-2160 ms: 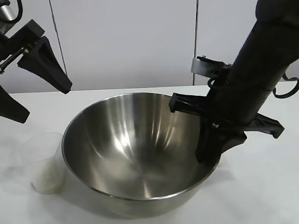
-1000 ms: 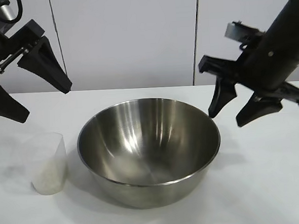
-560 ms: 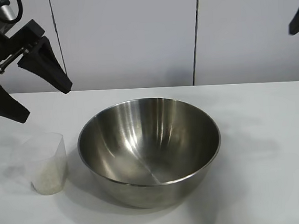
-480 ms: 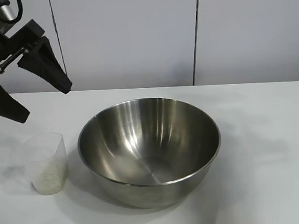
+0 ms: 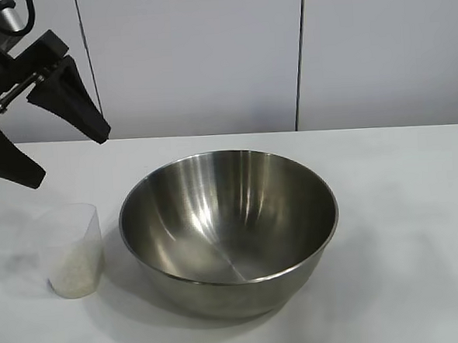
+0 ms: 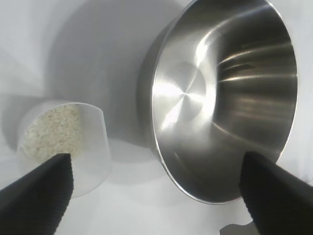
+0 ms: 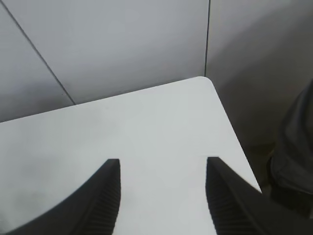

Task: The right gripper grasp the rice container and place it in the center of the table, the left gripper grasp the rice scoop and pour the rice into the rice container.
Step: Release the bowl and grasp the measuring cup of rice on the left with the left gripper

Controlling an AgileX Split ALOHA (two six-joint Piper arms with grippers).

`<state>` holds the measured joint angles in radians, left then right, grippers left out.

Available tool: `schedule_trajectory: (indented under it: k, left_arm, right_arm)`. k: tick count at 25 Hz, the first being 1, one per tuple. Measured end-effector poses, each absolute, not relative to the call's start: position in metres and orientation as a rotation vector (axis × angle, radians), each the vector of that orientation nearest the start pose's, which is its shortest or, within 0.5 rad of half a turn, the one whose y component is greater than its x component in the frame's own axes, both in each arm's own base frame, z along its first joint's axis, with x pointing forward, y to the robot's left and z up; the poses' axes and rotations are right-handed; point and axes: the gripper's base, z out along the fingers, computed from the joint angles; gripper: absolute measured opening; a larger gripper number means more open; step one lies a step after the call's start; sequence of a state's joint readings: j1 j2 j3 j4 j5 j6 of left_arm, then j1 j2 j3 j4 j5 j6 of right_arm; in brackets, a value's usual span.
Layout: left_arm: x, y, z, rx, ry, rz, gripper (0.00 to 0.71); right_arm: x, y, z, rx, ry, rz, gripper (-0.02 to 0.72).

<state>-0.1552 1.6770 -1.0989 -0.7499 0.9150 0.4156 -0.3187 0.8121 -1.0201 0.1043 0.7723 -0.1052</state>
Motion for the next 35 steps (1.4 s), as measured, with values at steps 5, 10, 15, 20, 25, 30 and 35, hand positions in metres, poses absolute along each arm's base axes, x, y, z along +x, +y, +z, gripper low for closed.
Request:
schedule_trajectory:
  k: [5,10,15,20,25,30,35]
  left_arm:
    - [0.312,-0.099,0.228,0.207,2.770,-0.864,0.663]
    - [0.312,-0.099,0.228,0.207,2.770,-0.864,0.663]
    - [0.312,-0.099,0.228,0.207,2.770,-0.864,0.663]
    - [0.312,-0.099,0.228,0.207,2.770,-0.864,0.663]
    - [0.312,-0.099,0.228,0.207,2.770,-0.864,0.663]
    - [0.312,-0.099,0.228,0.207,2.770,-0.864,0.663]
    - [0.312,-0.099,0.228,0.207,2.770,-0.864,0.663]
  right_arm:
    - [0.051,-0.004,0.428,0.153,1.841,-0.109,0.358]
    - [-0.016,0.015,0.415,0.083,1.705,-0.073,0.356]
    - [-0.033,0.019,0.361,0.059,1.739,-0.030,0.356]
    - [-0.019,0.017,0.310,0.072,1.869,-0.007,0.356]
    - [-0.005,0.013,0.281,0.033,1.974,0.033,0.356]
    - [-0.005,0.009,0.280,-0.032,1.978,0.024,0.356]
    - [-0.006,0.006,0.274,-0.068,2.027,0.006,0.356]
